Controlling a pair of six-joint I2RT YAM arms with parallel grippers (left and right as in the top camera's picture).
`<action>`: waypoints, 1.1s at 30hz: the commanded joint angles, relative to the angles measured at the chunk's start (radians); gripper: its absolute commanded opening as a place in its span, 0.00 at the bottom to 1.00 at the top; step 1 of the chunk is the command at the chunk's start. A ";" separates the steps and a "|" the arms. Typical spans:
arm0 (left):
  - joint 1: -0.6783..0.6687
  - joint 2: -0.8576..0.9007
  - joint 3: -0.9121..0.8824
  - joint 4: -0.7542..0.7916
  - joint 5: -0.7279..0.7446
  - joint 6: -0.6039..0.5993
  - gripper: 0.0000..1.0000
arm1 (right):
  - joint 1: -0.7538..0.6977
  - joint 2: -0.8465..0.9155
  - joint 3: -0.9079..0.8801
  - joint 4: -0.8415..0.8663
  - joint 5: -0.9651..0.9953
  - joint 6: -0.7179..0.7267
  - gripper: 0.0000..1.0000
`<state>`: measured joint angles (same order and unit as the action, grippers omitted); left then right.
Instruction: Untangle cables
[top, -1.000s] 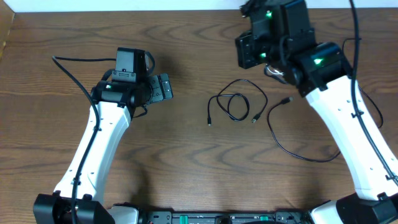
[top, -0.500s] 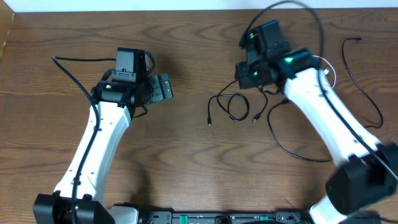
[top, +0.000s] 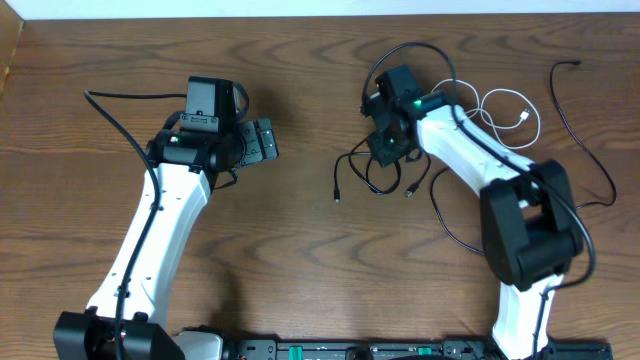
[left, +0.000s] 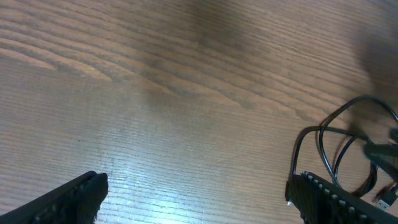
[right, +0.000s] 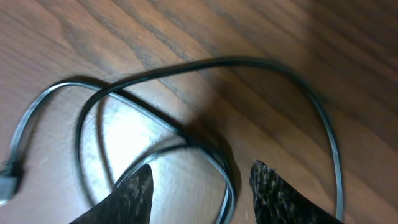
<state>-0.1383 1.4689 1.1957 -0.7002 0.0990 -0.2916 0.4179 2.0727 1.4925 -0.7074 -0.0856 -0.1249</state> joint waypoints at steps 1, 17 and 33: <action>0.002 -0.004 0.000 -0.003 -0.005 -0.001 0.98 | 0.003 0.044 -0.003 0.016 0.005 -0.124 0.47; 0.002 -0.004 0.000 -0.003 -0.005 -0.001 0.98 | 0.005 0.070 -0.008 -0.054 -0.005 0.053 0.10; 0.002 -0.004 0.000 -0.003 -0.005 -0.001 0.98 | 0.008 0.058 0.002 -0.081 -0.366 0.394 0.04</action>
<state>-0.1383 1.4689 1.1957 -0.7002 0.0990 -0.2916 0.4271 2.1338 1.4918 -0.7788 -0.3763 0.2184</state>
